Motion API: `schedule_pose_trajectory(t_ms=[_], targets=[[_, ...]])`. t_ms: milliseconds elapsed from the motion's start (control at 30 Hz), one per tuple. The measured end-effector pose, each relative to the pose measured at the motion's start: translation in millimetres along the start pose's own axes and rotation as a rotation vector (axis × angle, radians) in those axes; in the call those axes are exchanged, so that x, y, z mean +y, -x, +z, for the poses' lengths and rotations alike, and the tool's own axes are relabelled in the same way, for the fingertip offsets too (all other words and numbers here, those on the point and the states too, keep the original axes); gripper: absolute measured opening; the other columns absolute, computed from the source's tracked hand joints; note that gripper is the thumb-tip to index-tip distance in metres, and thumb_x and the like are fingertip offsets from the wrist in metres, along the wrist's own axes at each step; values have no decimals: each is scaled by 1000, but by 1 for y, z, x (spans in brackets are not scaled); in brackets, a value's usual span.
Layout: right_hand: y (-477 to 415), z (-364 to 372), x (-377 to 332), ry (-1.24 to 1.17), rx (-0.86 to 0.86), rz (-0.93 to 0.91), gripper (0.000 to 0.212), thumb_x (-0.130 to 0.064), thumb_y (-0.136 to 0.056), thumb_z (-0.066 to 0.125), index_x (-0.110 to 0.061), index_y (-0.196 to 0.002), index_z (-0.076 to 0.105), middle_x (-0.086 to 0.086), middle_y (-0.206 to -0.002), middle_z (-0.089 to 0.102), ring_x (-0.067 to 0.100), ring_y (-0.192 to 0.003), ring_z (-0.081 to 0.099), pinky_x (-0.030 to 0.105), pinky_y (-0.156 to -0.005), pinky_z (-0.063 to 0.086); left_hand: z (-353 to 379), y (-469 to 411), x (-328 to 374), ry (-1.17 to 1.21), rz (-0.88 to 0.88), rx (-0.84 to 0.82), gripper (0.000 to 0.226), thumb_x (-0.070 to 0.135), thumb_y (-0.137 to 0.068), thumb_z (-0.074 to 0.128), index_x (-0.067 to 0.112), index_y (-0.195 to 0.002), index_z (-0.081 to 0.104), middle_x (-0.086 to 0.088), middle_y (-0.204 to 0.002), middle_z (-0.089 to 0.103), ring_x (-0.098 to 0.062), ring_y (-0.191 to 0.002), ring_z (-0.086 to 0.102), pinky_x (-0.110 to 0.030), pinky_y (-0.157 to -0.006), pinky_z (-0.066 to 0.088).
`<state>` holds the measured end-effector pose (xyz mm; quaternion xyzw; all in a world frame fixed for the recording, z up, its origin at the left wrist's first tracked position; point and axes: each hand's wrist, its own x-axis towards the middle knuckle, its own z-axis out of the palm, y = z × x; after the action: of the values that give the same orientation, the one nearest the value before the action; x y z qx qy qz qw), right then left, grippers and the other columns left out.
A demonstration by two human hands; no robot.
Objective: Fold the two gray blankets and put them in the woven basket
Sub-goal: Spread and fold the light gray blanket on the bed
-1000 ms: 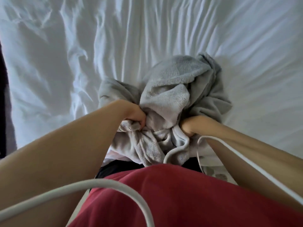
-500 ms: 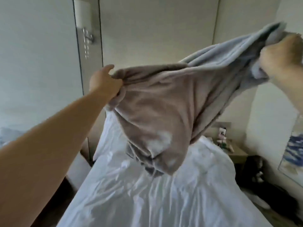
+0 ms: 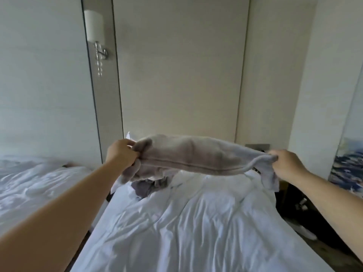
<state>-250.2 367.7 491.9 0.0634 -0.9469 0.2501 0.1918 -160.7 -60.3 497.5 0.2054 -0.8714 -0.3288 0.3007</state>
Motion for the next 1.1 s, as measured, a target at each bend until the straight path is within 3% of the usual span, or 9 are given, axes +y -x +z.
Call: schedule_pose_trajectory(t_ms=[200, 300, 367, 500, 567, 700, 800, 967, 1100], targets=[[114, 144, 63, -45, -443, 143, 16, -8, -90, 58, 2, -96, 68, 15, -92, 59, 29, -97, 61, 13, -56, 34, 71, 97, -119, -21, -459, -202, 26, 21, -74, 66, 21, -99, 60, -11, -84, 70, -24, -67, 64, -24, -60, 48], [190, 206, 92, -24, -633, 268, 32, -27, -90, 64, -6, -113, 67, 19, -111, 55, 32, -108, 58, 26, -75, 44, 96, 162, -182, -25, -837, -408, 8, 15, -69, 62, 8, -68, 61, -13, -60, 62, -23, -40, 56, -26, -46, 47], [241, 232, 106, -28, -757, 348, 28, -32, -91, 62, -12, -109, 66, 19, -115, 54, 31, -104, 57, 29, -78, 41, 114, 211, -223, 70, -1020, -547, 32, 10, -78, 59, 6, -47, 52, -11, -52, 51, -19, -32, 45, -23, -43, 40], [324, 262, 126, -34, -923, 483, 30, -25, -95, 52, -10, -116, 67, 14, -122, 64, 24, -113, 60, 21, -74, 39, 147, 317, -276, 154, -1167, -729, 30, 7, -83, 63, 3, -53, 62, -19, -68, 57, -27, -59, 54, -37, -57, 43], [350, 267, 130, -71, -946, 549, 30, -28, -91, 55, -11, -112, 69, 13, -115, 67, 23, -106, 63, 25, -75, 42, 154, 357, -282, 203, -1216, -636, 16, 2, -82, 64, -5, -68, 62, -22, -75, 60, -30, -68, 58, -42, -67, 48], [372, 270, 130, -252, -744, 762, 12, -11, -81, 64, -8, -76, 74, 21, -87, 68, 29, -78, 59, 37, -73, 47, 162, 399, -275, 332, -1320, -527, 14, -5, -80, 60, -5, -66, 58, -18, -53, 57, -28, -40, 57, -43, -45, 53], [359, 269, 136, -397, -413, 937, 35, -13, -88, 62, -14, -52, 60, 25, -84, 67, 33, -80, 59, 43, -76, 45, 168, 399, -263, 457, -1292, -439, 6, -3, -87, 54, 0, -82, 53, -22, -73, 57, -33, -61, 59, -55, -64, 56], [283, 233, 123, -590, -141, 1024, 32, -5, -92, 52, 6, -121, 60, 21, -133, 55, 32, -125, 50, 16, -95, 40, 160, 341, -225, 639, -975, -172, 10, 5, -94, 49, 9, -89, 56, -17, -80, 58, -25, -58, 53, -23, -40, 45], [226, 186, 66, -1217, 46, 860, 52, 13, -81, 33, -12, -118, 58, 7, -109, 56, 25, -99, 56, 27, -74, 49, 153, 297, -178, 1014, -933, -234, 17, 14, -93, 53, 9, -105, 64, -11, -86, 70, -25, -66, 63, -35, -61, 46]])
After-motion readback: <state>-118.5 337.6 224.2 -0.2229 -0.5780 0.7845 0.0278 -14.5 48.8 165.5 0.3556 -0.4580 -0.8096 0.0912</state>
